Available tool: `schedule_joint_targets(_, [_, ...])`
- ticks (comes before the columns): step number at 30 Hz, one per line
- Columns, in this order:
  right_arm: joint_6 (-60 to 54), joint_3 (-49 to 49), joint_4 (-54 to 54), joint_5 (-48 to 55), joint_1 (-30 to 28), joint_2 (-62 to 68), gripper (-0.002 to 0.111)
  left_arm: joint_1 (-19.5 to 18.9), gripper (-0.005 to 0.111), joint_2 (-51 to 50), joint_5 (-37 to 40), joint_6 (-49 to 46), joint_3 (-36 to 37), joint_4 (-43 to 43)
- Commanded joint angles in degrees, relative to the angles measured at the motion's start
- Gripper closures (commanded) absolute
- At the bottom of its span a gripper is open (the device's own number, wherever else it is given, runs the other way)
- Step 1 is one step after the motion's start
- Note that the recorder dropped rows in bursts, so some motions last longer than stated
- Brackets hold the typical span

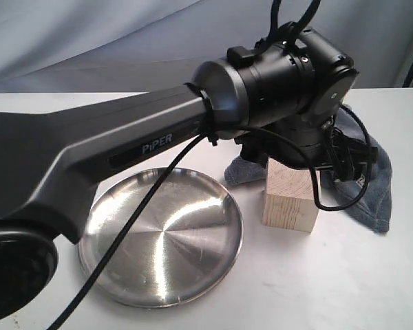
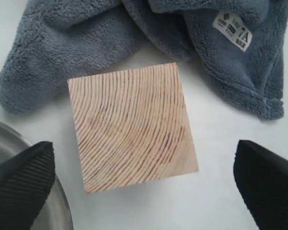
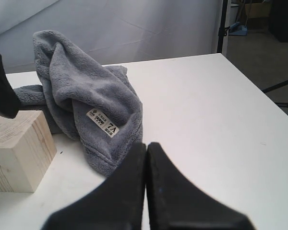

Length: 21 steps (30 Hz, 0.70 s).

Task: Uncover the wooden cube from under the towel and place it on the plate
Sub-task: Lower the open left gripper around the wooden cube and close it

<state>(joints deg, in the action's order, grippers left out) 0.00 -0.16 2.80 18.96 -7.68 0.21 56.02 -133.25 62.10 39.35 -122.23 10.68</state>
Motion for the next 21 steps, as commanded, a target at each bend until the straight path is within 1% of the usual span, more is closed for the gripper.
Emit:
schedule_joint_targets(1, [0.00, 0.16, -0.45, 0.00, -0.24, -0.21, 0.108, -0.10, 0.011, -1.52, -1.98, 2.44, 0.00, 1.67])
schedule_joint_targets(8, [0.00, 0.16, -0.45, 0.00, -0.24, -0.21, 0.108, -0.10, 0.011, -3.67, -3.83, 4.48, 0.00, 2.13])
schedule_joint_targets(11, [0.00, 0.16, -0.45, 0.00, -0.24, -0.21, 0.108, -0.10, 0.011, -4.20, -4.64, 7.01, 0.00, 3.48])
schedule_joint_targets(21, [0.00, 0.16, -0.45, 0.00, -0.24, -0.21, 0.108, -0.10, 0.011, -6.40, -5.42, 7.27, 0.00, 5.01])
